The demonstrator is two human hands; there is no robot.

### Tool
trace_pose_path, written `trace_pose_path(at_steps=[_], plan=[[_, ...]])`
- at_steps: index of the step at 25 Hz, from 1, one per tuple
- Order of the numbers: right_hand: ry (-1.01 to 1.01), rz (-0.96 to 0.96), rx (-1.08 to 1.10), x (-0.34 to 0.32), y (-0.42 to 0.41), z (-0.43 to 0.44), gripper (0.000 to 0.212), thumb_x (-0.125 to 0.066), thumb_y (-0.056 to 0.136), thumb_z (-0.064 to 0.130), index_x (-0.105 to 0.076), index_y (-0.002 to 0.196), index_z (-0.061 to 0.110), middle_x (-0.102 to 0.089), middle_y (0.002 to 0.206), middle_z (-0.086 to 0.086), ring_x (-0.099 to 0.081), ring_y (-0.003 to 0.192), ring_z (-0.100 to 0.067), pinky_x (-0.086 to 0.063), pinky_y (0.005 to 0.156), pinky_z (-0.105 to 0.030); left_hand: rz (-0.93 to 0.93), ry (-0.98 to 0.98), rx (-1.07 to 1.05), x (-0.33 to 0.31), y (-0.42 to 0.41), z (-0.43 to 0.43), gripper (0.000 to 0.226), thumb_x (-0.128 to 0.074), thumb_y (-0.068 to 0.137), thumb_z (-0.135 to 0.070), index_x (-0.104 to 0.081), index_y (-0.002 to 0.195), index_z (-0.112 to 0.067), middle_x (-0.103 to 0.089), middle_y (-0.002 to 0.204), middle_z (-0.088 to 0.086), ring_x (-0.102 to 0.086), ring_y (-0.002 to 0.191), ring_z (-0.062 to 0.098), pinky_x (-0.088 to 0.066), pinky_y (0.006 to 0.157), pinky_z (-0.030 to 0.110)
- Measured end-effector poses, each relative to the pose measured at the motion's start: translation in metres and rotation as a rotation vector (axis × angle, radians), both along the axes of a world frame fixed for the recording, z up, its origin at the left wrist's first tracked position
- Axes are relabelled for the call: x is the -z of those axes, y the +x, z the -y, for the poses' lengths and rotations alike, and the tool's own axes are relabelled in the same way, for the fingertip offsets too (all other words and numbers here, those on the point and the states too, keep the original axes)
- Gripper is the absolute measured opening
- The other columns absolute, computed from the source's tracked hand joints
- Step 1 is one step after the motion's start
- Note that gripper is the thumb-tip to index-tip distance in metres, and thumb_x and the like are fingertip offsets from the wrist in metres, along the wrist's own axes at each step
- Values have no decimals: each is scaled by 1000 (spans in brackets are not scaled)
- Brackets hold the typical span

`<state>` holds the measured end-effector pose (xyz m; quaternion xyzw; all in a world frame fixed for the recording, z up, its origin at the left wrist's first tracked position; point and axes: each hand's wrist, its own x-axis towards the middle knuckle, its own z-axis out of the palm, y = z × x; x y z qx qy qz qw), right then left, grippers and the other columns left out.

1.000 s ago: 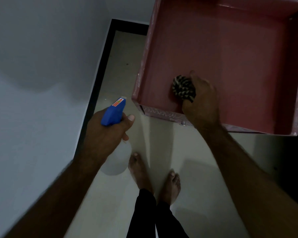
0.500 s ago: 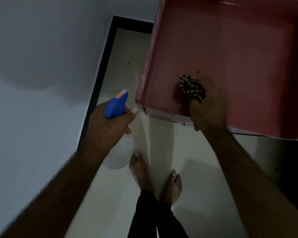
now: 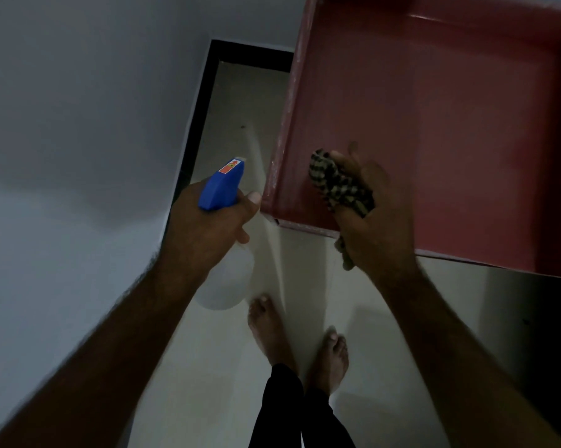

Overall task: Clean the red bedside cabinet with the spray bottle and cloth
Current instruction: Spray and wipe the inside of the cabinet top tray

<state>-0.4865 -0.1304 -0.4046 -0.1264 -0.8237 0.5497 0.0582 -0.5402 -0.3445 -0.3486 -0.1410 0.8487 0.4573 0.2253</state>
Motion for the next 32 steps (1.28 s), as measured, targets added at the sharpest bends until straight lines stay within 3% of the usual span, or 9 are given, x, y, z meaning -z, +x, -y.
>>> trace_pose_path(at_steps=[2, 4, 8, 12, 18, 22, 28, 30, 32], plan=[[137, -64, -133, -2, -3, 20, 67, -62, 87, -2, -55, 146, 29, -64, 123, 26, -63, 94, -20, -58, 79, -35, 2, 3, -26, -3, -2, 3, 25, -71, 89, -34, -63, 86, -11, -70, 75, 13, -69, 57, 12, -50, 64, 29], [328, -162, -291, 2, -8, 37, 67, -66, 84, -3, -58, 144, 25, -71, 118, 4, -62, 103, -25, -57, 84, -48, 10, -4, -45, -4, -5, 6, 22, -71, 89, -34, -63, 84, -14, -71, 73, 9, -68, 56, 10, -49, 65, 29], [532, -252, -435, 16, -22, 41, 63, -66, 81, -1, -64, 141, 19, -71, 126, 1, -60, 107, -29, -52, 82, -51, 27, -9, -57, -7, -14, 14, 22, -71, 89, -35, -64, 85, -15, -71, 74, 7, -66, 53, 7, -48, 63, 28], [567, -163, -303, 15, -34, 32, 69, -65, 78, 1, -60, 145, 19, -72, 119, -4, -54, 108, -28, -52, 86, -52, 20, -7, -66, -14, -22, 20, 24, -71, 89, -33, -64, 88, -10, -71, 76, 10, -65, 53, 6, -46, 63, 27], [636, -265, -636, 13, -21, 27, 64, -57, 82, 3, -63, 143, 19, -72, 128, 1, -61, 113, -29, -49, 84, -49, 26, -22, -64, -22, -33, 20, 20, -69, 89, -36, -63, 85, -18, -70, 74, 8, -63, 53, 0, -42, 61, 26], [627, -235, -498, 10, -73, 16, 55, -56, 90, 28, -62, 144, 16, -74, 114, -6, -49, 107, -24, -50, 83, -47, 18, -7, -52, -23, -40, 22, 22, -69, 90, -36, -64, 89, -14, -71, 75, 12, -64, 54, 4, -45, 63, 27], [583, -212, -467, 9, -72, 14, 56, -51, 89, 34, -66, 139, 14, -74, 111, -5, -49, 105, -23, -41, 83, -35, 0, 7, -57, -22, -49, 21, 24, -70, 90, -34, -64, 89, -11, -71, 79, 15, -65, 54, 4, -45, 63, 26], [577, -217, -531, 8, -55, 18, 55, -51, 87, 26, -67, 138, 15, -74, 112, -3, -50, 104, -21, -33, 81, -31, 7, 14, -50, -23, -53, 21, 27, -69, 90, -34, -64, 92, -8, -71, 80, 16, -65, 55, 5, -45, 64, 28], [563, -214, -550, 6, -49, 21, 54, -52, 87, 20, -67, 139, 15, -75, 114, 0, -52, 104, -21, -38, 82, -33, 10, 26, -55, -24, -56, 19, 28, -70, 90, -34, -64, 93, -7, -71, 80, 18, -65, 55, 7, -46, 64, 28]])
